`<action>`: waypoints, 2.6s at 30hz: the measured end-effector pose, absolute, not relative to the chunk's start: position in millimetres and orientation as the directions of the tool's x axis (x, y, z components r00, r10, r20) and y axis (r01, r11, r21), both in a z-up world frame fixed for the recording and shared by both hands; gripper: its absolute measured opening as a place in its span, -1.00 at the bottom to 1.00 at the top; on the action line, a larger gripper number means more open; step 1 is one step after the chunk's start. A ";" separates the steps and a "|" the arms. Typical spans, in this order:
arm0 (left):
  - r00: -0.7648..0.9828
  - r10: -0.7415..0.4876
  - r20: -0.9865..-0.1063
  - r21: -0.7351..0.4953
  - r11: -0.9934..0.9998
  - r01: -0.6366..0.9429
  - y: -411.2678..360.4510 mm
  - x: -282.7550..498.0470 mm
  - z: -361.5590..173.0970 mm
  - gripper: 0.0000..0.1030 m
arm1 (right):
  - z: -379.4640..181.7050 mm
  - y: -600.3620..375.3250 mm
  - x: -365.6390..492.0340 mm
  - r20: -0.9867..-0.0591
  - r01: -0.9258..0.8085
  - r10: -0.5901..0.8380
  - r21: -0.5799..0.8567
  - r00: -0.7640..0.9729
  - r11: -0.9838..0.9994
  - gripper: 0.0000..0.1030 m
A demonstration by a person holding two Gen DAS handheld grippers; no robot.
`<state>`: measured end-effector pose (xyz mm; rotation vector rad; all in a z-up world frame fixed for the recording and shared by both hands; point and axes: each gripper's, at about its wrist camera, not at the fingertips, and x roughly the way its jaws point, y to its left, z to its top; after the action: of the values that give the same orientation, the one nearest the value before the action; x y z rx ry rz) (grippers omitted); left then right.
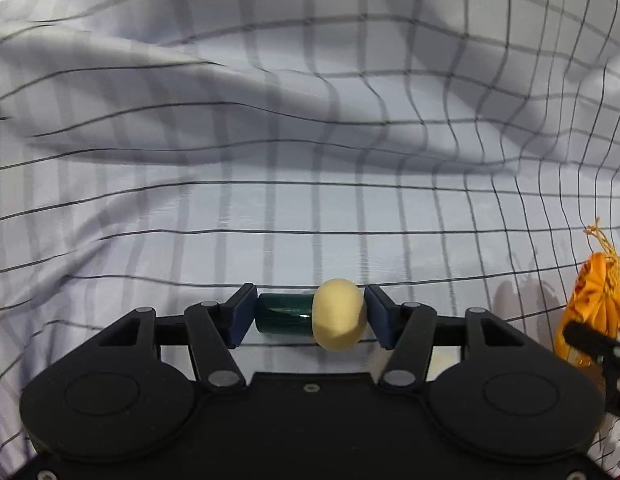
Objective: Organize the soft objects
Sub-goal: 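Carry the wooden toy in the left tool while the right carries the pouch to the basket, then open the right tool to drop the pouch while the left drops the toy into the basket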
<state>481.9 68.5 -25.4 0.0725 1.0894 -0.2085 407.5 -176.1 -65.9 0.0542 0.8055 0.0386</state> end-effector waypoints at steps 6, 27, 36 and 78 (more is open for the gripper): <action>0.520 -0.148 -0.841 -0.078 0.985 0.154 106.8 446.3 13.5 0.08 | -50.7 -158.8 399.2 -0.693 -0.079 0.106 0.071 0.713 0.994 0.27; 0.684 -0.257 -0.683 -0.112 0.962 0.250 57.4 230.2 99.8 0.08 | 21.8 -154.0 208.4 -0.554 -0.179 0.199 0.090 0.808 0.980 0.28; 0.676 -0.267 -0.687 -0.122 0.959 0.255 41.8 153.7 79.6 0.08 | 9.4 -152.4 110.4 -0.531 -0.144 0.198 0.142 0.824 0.979 0.28; 0.571 -0.136 -0.810 -0.092 0.990 0.106 10.8 59.2 -31.9 0.20 | -68.2 -156.2 -7.9 -0.653 0.006 0.157 0.240 0.741 0.971 0.28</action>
<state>59.2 10.8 -31.9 -0.0341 0.9528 -0.1421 -7.9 -156.2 -68.2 0.2339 0.7334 0.0835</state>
